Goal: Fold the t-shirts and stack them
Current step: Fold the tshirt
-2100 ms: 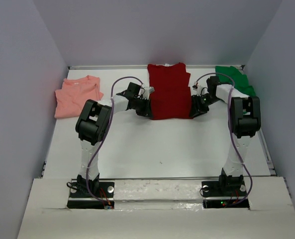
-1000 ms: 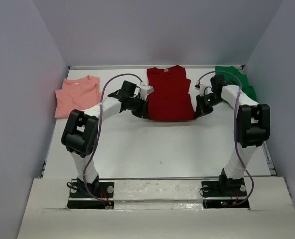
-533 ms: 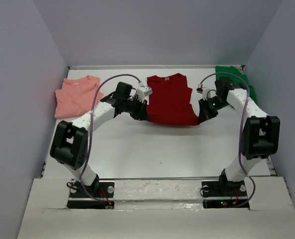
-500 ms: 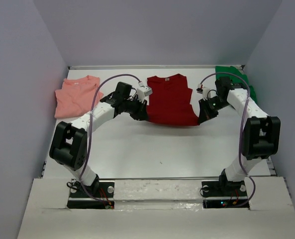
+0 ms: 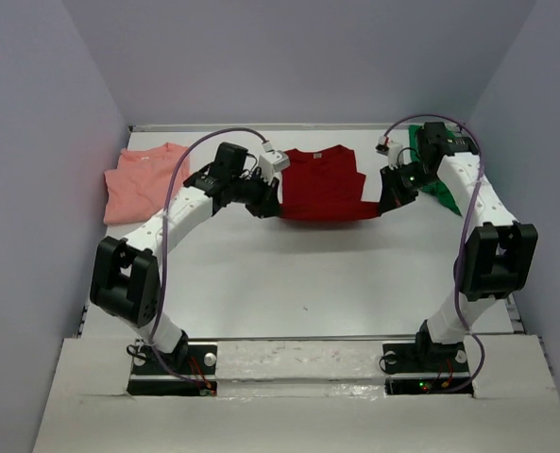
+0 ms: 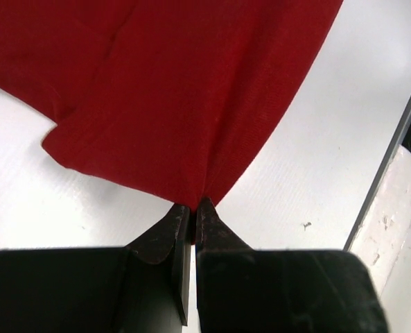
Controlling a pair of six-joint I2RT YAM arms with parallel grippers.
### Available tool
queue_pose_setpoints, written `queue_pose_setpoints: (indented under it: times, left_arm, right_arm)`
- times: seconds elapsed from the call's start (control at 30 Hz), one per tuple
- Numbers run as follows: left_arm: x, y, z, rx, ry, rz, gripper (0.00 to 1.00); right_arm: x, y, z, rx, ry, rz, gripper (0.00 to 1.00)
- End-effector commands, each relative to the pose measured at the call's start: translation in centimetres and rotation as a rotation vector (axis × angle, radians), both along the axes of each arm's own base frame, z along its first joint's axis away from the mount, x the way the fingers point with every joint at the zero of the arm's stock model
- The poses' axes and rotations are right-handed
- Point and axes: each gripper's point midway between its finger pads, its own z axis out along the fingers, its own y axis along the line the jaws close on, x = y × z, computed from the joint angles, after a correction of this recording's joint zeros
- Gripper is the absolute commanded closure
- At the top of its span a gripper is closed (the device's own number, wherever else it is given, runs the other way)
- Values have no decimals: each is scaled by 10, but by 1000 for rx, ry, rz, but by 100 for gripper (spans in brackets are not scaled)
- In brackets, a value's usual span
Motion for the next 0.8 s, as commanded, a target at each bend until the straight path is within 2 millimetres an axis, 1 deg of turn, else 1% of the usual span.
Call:
queue_pose_setpoints:
  times: [0.0,0.03,0.07,0.1,0.13,0.17,0.23,0.27,0.33,0.37,0.4,0.43,0.47,0.5,0.53,0.6,0.63,0.67,0.73,0.77]
  left_arm:
    - [21,3,12,28,-24,-8,100]
    - [24,3,11,30,-17,-7,100]
    - [32,1,12,34,-17,-9,100]
    - [31,4,9,54,9,-9,100]
    - [40,1,17,51,-12,-11,100]
    - [44,1,10,60,8,-12,100]
    - [53,2,14,58,3,-5,100]
    - [57,2,11,63,1,1,100]
    - [63,2,12,64,-4,8,100]
    - [70,2,13,63,-8,15,100]
    - [73,2,12,66,-10,20,100]
    - [76,3,14,66,-11,27,100]
    - [83,3,19,61,-26,33,100]
    - [89,5,19,63,-31,51,100]
    - [94,4,25,49,-36,60,100]
    - [102,7,31,34,-45,76,100]
    - [107,5,40,22,-61,81,100]
    - [111,4,41,20,-64,83,100]
    - [118,4,51,12,-87,90,100]
    - [120,3,48,14,-76,90,100]
  right_arm:
    - [21,-6,14,-22,-61,-2,100]
    - [25,-6,11,-23,-55,-5,100]
    - [31,-6,14,-22,-69,-5,100]
    - [35,-6,11,-24,-64,-4,100]
    - [39,-6,11,-25,-68,-6,100]
    - [45,-6,14,-28,-87,-7,100]
    - [53,-6,9,-30,-84,-9,100]
    - [60,-7,11,-33,-101,-11,100]
    - [68,-7,9,-33,-107,-14,100]
    - [72,-7,4,-35,-97,-19,100]
    - [76,-6,4,-33,-103,-21,100]
    - [84,-6,9,-29,-128,-25,100]
    - [89,-5,9,-26,-131,-30,100]
    - [94,-5,6,-24,-131,-32,100]
    - [101,-4,11,-18,-148,-38,100]
    - [108,-3,10,-13,-147,-37,100]
    - [115,-3,17,-12,-170,-39,100]
    - [118,-2,20,-9,-177,-39,100]
    - [125,-2,20,-8,-184,-43,100]
    - [130,-2,26,-6,-206,-45,100]
